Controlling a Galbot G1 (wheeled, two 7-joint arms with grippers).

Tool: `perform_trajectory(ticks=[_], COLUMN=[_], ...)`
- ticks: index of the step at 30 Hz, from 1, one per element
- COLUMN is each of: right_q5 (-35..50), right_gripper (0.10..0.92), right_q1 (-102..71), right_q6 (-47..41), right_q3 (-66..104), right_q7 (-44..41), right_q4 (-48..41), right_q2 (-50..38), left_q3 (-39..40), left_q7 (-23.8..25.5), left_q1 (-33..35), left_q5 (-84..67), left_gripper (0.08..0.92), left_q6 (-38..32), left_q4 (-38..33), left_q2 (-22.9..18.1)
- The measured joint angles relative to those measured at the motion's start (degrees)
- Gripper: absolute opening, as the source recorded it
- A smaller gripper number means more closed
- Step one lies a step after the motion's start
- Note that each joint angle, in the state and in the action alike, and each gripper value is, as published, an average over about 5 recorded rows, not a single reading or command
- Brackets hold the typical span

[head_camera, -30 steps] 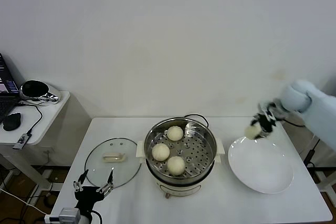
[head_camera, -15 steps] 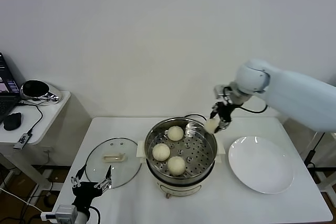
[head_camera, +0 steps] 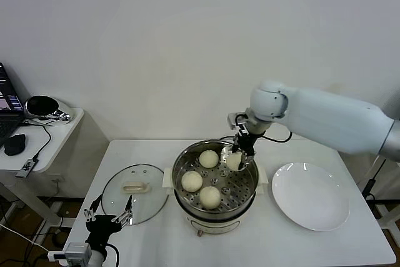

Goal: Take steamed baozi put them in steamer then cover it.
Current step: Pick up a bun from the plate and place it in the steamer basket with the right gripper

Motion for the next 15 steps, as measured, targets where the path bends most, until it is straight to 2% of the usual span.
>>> perform_trajectory(ticks=[12,15], right_q5=[-0.69,-0.84], right_gripper=[0.578,0.603], right_q1=[-2.34,-2.50], right_q6=[-0.98,-1.03], right_q3=[-1.05,-1.17], right_q7=[0.71,0.85], right_q4=[0.57,0.88], right_q2=[0.91,0.81], left_q3=[0.11,-0.03], left_q7=[0.09,0.12], left_q1=[-0.09,-0.21], left_q5=[-0.10,-0.20], left_gripper=[0.823,0.823], left_q6=[0.08,0.11], left_q4=[0.02,0.00], left_q2=[-0.28,-0.34])
